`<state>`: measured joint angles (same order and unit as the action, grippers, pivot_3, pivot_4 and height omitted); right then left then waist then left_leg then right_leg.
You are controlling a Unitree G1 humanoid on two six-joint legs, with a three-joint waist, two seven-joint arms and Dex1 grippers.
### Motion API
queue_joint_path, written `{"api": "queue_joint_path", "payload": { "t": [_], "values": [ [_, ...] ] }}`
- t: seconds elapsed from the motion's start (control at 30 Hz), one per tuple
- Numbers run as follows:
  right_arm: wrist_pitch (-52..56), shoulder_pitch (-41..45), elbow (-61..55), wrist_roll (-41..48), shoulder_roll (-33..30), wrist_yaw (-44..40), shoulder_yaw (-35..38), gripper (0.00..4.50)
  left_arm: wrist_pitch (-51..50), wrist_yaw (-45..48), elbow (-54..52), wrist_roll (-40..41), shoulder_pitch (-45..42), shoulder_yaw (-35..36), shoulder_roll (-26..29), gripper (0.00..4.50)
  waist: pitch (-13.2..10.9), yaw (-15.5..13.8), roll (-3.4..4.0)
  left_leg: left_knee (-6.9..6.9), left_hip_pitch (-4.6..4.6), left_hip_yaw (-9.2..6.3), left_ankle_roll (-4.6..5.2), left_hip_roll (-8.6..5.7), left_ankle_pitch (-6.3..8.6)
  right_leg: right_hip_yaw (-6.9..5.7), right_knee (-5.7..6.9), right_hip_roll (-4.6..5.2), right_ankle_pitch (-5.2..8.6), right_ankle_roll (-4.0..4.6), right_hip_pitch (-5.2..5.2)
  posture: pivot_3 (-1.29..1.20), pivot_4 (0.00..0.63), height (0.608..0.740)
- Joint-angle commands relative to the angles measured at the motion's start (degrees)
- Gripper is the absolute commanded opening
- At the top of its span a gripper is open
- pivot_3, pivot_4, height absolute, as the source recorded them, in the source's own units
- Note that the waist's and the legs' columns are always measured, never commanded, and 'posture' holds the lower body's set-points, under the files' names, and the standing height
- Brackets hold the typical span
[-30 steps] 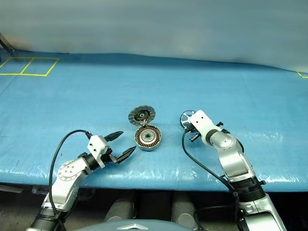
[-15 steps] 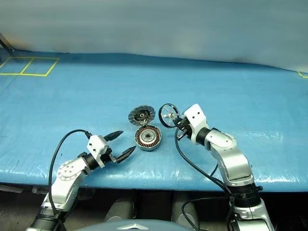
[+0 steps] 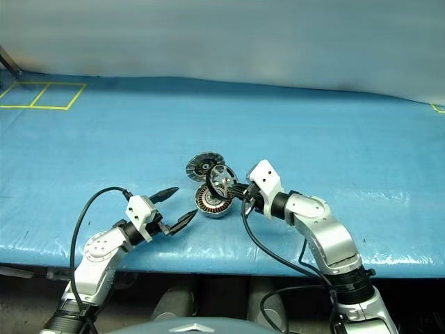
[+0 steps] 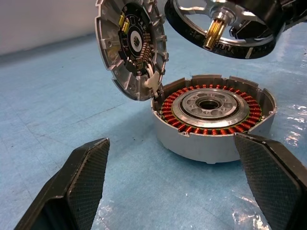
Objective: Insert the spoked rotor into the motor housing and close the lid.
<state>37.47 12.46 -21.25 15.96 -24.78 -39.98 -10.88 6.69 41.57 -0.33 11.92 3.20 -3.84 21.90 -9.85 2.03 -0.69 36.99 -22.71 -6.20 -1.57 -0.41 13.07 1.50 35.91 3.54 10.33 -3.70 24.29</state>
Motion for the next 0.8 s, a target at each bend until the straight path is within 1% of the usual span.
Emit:
{"api": "queue_joint_path", "payload": {
  "t": [0.03,0.2,0.57,0.8],
  "values": [
    [-1.5,0.5,-2.5,0.4,-0.2,-0.6,-1.1,0.02,1.3,0.0,-1.2,0.1,-0.1,0.3,0.1,4.5,0.0,0.0,0.0,0.0,0.0,0.0,0.0,0.0,0.0,0.0,0.0,0.0,0.0,0.0,0.0,0.0,0.15,0.74],
    [-1.8,1.5,-0.4,-1.0,0.2,0.8,-2.2,0.02,1.5,-0.1,-1.2,-0.2,-0.1,0.3,0.2,4.5,0.0,0.0,0.0,0.0,-0.01,0.01,0.0,0.0,0.0,0.0,0.0,0.0,0.0,0.0,0.01,0.0,0.15,0.74],
    [-2.1,1.9,1.3,-1.9,0.4,0.8,-3.6,0.02,1.7,-0.4,-1.2,-0.5,-0.1,0.5,0.5,4.5,0.0,0.0,0.0,0.0,-0.01,0.01,0.0,0.0,0.0,0.0,0.0,0.0,0.0,0.0,0.01,0.0,0.15,0.74],
    [-2.3,2.5,2.6,-4.1,-0.3,1.2,-5.1,0.02,1.7,-0.4,-1.2,-0.7,-0.2,0.4,0.6,4.5,0.0,0.0,0.0,0.0,0.0,0.01,0.0,0.0,0.0,0.0,0.0,0.0,0.0,0.0,0.01,0.0,0.15,0.74]
  ]
}}
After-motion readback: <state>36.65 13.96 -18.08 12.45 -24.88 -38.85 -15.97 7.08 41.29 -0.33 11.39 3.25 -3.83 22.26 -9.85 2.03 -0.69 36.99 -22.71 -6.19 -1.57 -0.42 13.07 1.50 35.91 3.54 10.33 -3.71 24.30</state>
